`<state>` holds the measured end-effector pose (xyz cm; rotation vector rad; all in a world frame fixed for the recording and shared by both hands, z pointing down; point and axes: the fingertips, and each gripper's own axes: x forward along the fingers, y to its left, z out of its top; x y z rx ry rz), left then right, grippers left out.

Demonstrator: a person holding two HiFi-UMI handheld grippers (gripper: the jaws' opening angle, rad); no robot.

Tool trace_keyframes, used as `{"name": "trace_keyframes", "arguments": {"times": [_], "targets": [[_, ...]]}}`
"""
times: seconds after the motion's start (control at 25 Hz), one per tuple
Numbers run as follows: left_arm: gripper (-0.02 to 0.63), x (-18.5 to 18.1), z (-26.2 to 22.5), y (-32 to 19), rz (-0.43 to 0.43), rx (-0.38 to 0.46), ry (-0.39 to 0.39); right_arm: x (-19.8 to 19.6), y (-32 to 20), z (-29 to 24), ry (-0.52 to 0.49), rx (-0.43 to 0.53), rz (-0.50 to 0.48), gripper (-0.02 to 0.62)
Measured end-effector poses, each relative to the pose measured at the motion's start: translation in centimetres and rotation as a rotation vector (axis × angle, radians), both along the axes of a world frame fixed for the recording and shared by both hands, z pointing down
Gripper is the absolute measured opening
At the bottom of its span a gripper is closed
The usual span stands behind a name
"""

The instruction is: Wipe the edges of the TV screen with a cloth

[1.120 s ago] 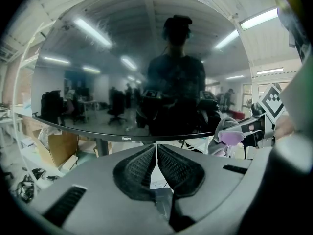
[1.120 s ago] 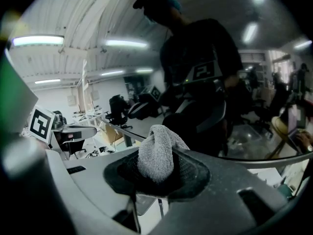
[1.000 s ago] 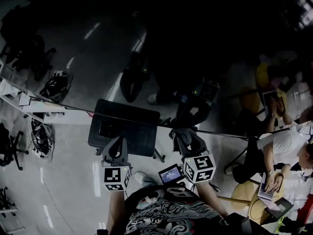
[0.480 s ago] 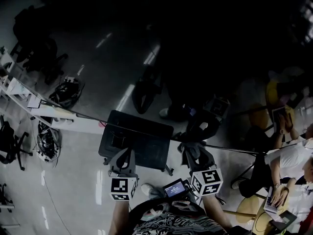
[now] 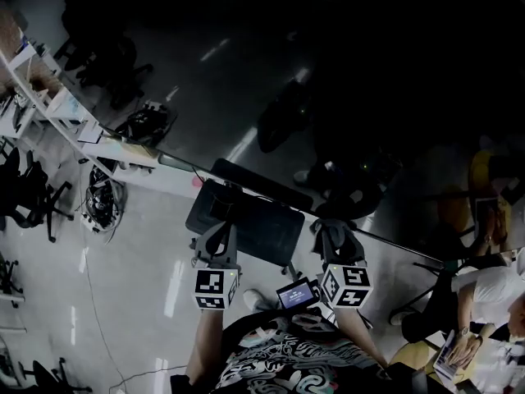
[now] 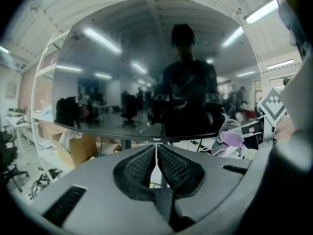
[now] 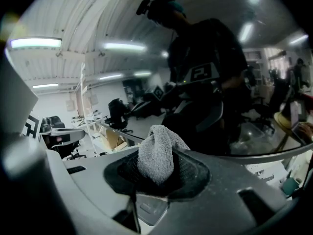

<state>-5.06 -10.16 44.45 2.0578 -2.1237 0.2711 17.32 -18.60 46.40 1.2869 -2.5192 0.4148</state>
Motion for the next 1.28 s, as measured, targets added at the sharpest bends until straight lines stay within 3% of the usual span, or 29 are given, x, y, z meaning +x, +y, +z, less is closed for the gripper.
{"name": "trace_keyframes", "arguments": {"times": [0.44, 0.8, 1.28], "targets": [[0.025, 0.2, -0.4, 3.8, -0.131, -0.056, -0.047, -2.7, 0.0, 0.2, -0.066, -0.02, -0.089, 0.149], [0.025, 1.3, -0.6, 6.8, -0.23, -0.053, -0.076, -2.8, 0.4, 0.4, -0.097, -0.012, -0.126, 0.149], [0.025, -0.5, -0.6, 5.5, -0.225, -0.022, -0.075, -4.2, 0.2, 1.2, -0.061, 0.02, -0.14, 0.149]]}}
